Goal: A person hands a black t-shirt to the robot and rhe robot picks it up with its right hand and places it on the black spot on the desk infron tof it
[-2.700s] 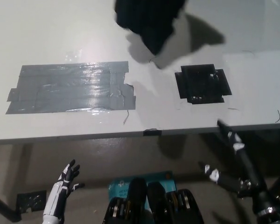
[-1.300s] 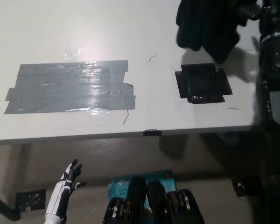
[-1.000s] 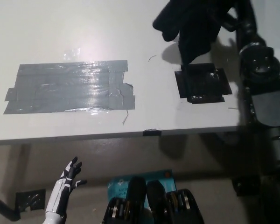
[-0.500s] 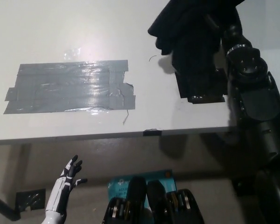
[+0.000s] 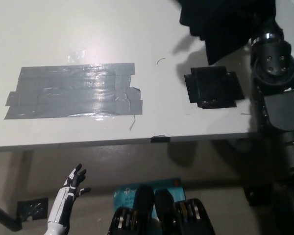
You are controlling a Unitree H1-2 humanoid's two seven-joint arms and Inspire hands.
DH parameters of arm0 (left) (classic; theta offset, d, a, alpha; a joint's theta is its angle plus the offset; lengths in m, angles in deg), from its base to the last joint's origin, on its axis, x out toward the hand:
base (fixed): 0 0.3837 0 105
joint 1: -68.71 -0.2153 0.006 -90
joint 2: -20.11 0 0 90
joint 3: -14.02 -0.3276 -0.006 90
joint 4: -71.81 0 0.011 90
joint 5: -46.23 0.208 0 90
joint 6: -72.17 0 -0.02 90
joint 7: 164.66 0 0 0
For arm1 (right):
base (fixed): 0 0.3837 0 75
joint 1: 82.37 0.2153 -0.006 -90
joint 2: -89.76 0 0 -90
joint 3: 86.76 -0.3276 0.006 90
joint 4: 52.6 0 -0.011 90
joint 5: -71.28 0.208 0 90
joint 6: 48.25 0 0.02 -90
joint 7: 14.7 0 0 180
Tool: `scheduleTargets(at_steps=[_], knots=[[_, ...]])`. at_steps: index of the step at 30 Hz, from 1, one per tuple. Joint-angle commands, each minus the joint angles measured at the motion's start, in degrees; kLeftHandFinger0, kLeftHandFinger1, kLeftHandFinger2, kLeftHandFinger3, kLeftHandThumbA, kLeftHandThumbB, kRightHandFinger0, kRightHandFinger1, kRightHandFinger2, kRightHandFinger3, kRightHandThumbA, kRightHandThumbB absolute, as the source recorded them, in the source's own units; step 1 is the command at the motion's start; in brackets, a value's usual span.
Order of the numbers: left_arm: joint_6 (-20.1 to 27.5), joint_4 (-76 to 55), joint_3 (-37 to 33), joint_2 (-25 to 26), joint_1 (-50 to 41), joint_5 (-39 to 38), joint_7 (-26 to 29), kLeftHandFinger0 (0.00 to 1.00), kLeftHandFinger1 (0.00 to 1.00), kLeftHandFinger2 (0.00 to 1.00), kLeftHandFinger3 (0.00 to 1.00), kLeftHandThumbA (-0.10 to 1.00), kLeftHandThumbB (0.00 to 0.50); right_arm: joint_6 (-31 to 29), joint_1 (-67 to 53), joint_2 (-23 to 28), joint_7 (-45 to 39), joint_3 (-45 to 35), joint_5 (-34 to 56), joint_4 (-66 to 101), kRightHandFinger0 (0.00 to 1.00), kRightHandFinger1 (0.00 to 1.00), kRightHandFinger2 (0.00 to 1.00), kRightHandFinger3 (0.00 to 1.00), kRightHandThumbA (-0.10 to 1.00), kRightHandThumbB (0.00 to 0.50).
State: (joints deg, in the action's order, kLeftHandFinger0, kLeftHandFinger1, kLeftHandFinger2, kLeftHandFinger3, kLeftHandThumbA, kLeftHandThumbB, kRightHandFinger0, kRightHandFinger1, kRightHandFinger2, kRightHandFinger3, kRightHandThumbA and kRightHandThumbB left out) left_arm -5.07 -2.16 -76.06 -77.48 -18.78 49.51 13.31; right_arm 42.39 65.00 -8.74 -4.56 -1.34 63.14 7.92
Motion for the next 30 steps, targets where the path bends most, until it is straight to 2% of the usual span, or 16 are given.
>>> scheduleTargets(at_steps=[1,2,3,5,6,7,10,13,16,17,20,21,23,24,27,30], knots=[[0.66,-1.56,-0.08,0.89,0.78,0.0,-0.62,0.81,0.98,0.99,1.0,1.0,0.418,-1.1,0.92,2.71,-0.99,0.78,-0.77,3.16,0.48,0.61,0.7,0.92,-0.1,0.151],[0.58,-1.69,-0.2,0.94,0.71,0.39,-0.5,0.78,0.97,0.98,1.0,1.0,0.42,-1.2,0.28,3.21,-2.28,1.21,-0.37,2.83,0.1,0.3,0.73,0.91,-0.1,0.152],[0.53,-2.06,-0.36,0.96,0.22,0.57,-0.55,0.78,0.96,0.97,1.0,1.0,0.422,-0.23,-0.77,3.6,-3.09,1.88,-0.6,3.05,0.02,0.33,0.84,0.93,-0.1,0.155],[0.51,-2.17,-0.58,1.08,0.02,0.81,-0.72,0.78,0.97,0.97,1.0,1.0,0.421,-1.54,-2.48,4.67,-5.39,3.84,-1.04,1.31,0.04,0.42,0.98,0.98,-0.1,0.15],[0.69,-1.99,-0.59,1.15,0.22,0.74,-0.81,0.78,0.97,0.97,1.0,1.0,0.421,-0.96,-2.93,5.32,-6.25,5.05,-1.97,0.61,0.12,0.49,1.0,0.99,-0.1,0.157],[0.78,-1.95,-0.56,1.23,0.43,0.71,-0.85,0.78,0.97,0.97,1.0,1.0,0.421,-0.74,-3.08,5.68,-6.58,5.77,-2.19,0.1,0.13,0.5,1.0,0.99,-0.1,0.161],[0.57,-2.17,-0.48,1.29,0.34,1.06,-0.57,0.77,0.96,0.97,1.0,1.0,0.433,-2.38,-4.44,7.64,-8.11,9.87,-4.95,-3.97,0.0,0.48,0.95,0.95,-0.1,0.155],[0.13,-2.89,-0.4,1.46,0.08,0.85,-0.79,0.76,0.95,0.97,1.0,1.0,0.421,-5.73,-4.42,9.64,-4.94,15.3,-11.12,-10.05,0.01,0.48,0.91,0.95,-0.1,0.151],[0.17,-3.0,-0.4,1.64,0.46,0.83,-0.91,0.75,0.95,0.97,1.0,1.0,0.415,-6.07,-3.72,10.37,-3.26,17.94,-12.93,-14.01,0.0,0.49,0.92,0.98,-0.1,0.144],[-0.12,-2.86,-0.5,1.63,0.91,1.06,-0.85,0.75,0.95,0.96,1.0,1.0,0.432,-5.77,-3.23,10.99,-3.63,20.42,-14.68,-17.54,0.02,0.55,0.99,1.0,-0.1,0.136],[0.12,-2.45,-0.66,1.74,1.55,1.39,-0.8,0.75,0.94,0.96,1.0,1.0,0.427,-5.38,-2.32,11.75,-5.91,24.04,-16.87,-20.62,0.21,0.71,1.0,1.0,-0.1,0.195],[-0.07,-2.48,-0.67,1.78,1.69,1.29,-0.91,0.74,0.94,0.96,1.0,1.0,0.424,-4.34,-1.99,11.96,-10.15,26.1,-17.19,-21.26,0.43,0.9,1.0,1.0,-0.1,0.266],[-0.29,-2.63,-0.73,1.86,1.77,1.29,-1.07,0.73,0.93,0.95,1.0,1.0,0.415,-4.45,-2.11,12.15,-16.81,28.87,-16.39,-21.34,0.93,1.0,1.0,1.0,-0.06,0.302],[-0.18,-2.49,-0.8,1.98,2.16,1.38,-1.14,0.72,0.93,0.95,1.0,1.0,0.41,-4.57,-2.25,12.31,-20.13,30.91,-16.76,-20.66,1.0,1.0,1.0,1.0,-0.02,0.31],[-0.56,-2.64,-0.88,2.01,2.6,1.42,-1.24,0.72,0.93,0.95,1.0,1.0,0.406,-1.47,-3.03,13.45,-27.59,37.1,-20.35,-14.53,1.0,1.0,1.0,1.0,0.13,0.336],[-1.42,-2.88,-0.91,2.18,3.04,1.35,-1.53,0.73,0.94,0.96,1.0,1.0,0.397,3.86,-3.99,16.73,-36.5,41.39,-21.49,-1.02,1.0,1.0,1.0,1.0,0.18,0.314]])
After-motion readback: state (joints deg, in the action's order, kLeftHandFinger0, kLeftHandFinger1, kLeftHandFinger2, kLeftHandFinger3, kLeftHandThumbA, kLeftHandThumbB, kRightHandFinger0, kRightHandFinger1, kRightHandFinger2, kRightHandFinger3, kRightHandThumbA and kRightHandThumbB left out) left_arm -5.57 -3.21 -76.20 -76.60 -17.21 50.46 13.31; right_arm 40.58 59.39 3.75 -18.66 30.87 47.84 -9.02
